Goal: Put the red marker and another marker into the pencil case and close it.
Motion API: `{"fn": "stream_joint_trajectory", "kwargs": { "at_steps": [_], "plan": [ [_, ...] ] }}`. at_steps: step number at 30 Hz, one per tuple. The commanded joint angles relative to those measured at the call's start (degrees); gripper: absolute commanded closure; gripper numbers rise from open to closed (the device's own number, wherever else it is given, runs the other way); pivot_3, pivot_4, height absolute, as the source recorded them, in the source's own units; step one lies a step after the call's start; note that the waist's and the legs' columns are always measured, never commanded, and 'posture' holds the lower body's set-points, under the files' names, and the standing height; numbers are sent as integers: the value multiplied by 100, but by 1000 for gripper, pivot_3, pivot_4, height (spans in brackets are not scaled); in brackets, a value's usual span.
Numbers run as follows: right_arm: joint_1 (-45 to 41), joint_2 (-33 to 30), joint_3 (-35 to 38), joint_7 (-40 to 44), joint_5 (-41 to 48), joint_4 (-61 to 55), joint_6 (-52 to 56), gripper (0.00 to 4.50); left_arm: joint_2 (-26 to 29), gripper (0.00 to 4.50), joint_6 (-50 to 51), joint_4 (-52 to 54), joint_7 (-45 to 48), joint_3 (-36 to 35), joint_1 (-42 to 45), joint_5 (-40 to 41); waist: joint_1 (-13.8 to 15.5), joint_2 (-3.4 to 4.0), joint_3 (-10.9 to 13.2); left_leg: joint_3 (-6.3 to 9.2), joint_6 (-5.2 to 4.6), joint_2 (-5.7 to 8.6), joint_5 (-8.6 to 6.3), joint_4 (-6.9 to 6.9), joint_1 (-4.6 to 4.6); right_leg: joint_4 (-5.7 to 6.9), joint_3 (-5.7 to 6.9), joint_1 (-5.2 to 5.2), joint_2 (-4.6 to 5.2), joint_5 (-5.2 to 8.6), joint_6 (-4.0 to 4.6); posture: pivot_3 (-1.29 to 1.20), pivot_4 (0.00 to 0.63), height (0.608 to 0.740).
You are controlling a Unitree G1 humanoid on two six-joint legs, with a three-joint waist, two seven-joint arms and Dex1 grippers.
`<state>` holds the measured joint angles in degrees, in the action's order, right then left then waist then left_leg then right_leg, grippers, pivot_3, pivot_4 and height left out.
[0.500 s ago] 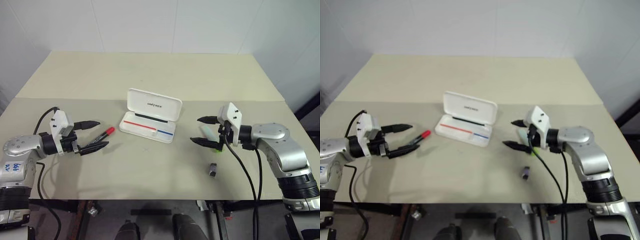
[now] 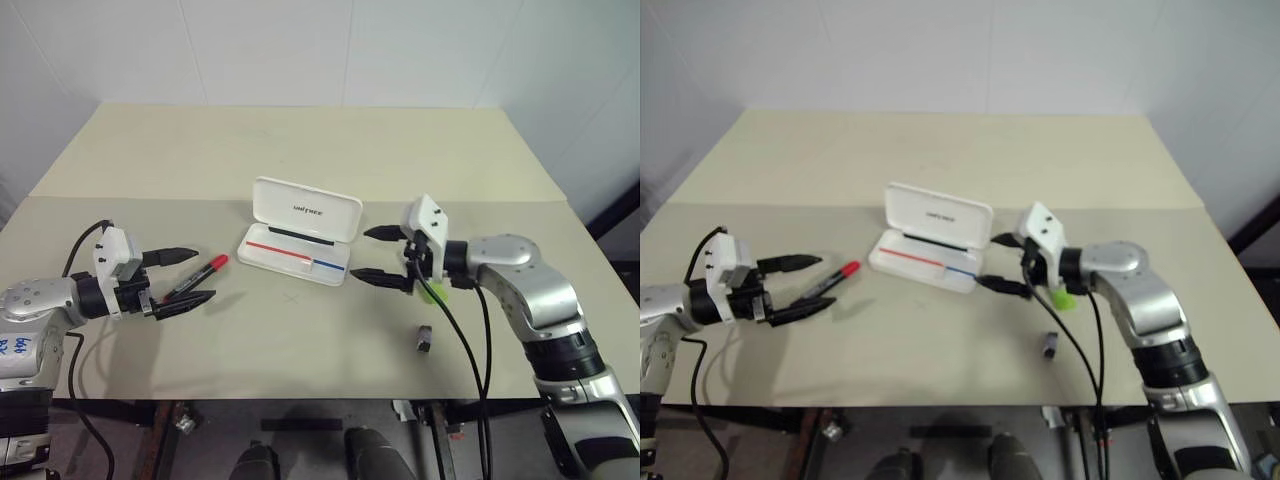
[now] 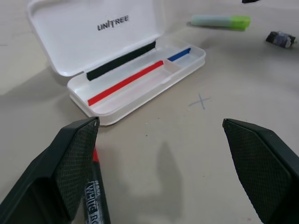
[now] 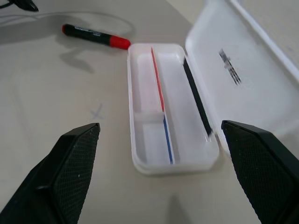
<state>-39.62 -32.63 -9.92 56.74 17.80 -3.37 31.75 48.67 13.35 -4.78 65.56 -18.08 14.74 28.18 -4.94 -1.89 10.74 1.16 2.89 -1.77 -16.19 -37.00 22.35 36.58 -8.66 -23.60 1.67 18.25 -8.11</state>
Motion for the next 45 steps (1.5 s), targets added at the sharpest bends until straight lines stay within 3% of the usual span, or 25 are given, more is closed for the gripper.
{"fn": "stream_joint_trajectory", "kwargs": {
  "at_steps": [1, 13, 30, 33, 43, 45],
  "plan": [
    [-144, 174, -261, -41, -48, -46, 259, 68, 73, 0, -40, 169, -52, -352, -118, 168, 4, 0, 0, -1, 0, 1, 0, 2, 0, -2, 0, 0, 2, 0, 0, 0, 150, 740],
    [-763, 539, -1133, 124, -558, 625, 744, 68, 57, 0, 292, 475, 124, -832, -632, 670, -32, -1, 0, 1, 2, 0, -2, 4, 4, -4, 5, -3, 8, 1, 2, 0, 150, 740],
    [-1103, 1181, -1375, 202, -1091, 1807, 285, 68, 60, 0, 391, 1162, -116, -1314, -1285, 745, -130, -2, 0, 12, 6, -2, -4, 8, 6, -6, 18, -5, 14, 4, 7, 0, 150, 740],
    [-1137, 1204, -1380, 224, -1132, 1897, 238, 675, 40, 0, 425, 1278, -169, -1354, -1368, 774, -146, -2, 0, 13, 6, -2, -4, 7, 6, -5, 18, -4, 16, 4, 7, 0, 150, 740],
    [-1345, 1265, -1243, 126, -1274, 2138, 104, 4265, -50, 0, 428, 1470, -339, -1358, -1452, 820, -158, -1, 0, 15, 7, -2, -5, 10, 6, -8, 20, -4, 17, 4, 7, 0, 150, 740],
    [-1345, 1267, -1190, 84, -1273, 2130, 49, 4441, -61, 0, 410, 1471, -362, -1343, -1449, 824, -159, -1, 0, 15, 9, -2, -5, 10, 6, -9, 20, -3, 16, 4, 7, 0, 150, 740]
  ]
}}
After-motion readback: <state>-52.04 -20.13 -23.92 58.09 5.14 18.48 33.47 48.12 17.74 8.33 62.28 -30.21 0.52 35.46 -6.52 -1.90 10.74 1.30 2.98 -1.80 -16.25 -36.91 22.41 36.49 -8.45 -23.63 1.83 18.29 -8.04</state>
